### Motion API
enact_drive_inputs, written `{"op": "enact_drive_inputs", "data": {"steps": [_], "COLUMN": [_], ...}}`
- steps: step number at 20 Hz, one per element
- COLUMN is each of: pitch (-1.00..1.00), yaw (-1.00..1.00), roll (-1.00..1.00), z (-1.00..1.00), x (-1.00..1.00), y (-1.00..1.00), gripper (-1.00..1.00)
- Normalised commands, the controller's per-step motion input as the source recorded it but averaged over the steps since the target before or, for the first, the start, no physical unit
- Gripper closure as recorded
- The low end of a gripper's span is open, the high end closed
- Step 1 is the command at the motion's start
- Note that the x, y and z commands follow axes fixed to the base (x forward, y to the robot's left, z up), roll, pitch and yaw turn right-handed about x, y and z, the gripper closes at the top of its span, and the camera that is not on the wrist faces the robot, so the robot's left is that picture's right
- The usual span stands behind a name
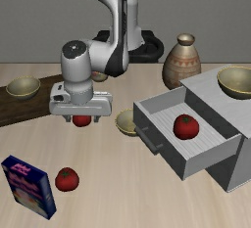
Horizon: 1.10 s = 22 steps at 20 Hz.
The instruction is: Pick the tomato next to the cutting board and place it on the porcelain bowl on the cutting board
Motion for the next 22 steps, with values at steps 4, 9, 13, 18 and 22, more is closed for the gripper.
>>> {"op": "enact_drive_inputs", "data": {"steps": [4,9,13,18,22], "pitch": [0.00,0.00,0.00,0.00,0.00], "yaw": [0.00,0.00,0.00,0.00,0.00], "roll": [0.00,0.00,0.00,0.00,0.00], "z": [-0.25,0.00,0.00,0.80,1.00], "x": [0.00,0.00,0.00,0.00,0.00], "y": [0.00,0.00,0.00,0.00,0.00], "gripper": [1.00,1.00,1.00,1.00,1.00]}}
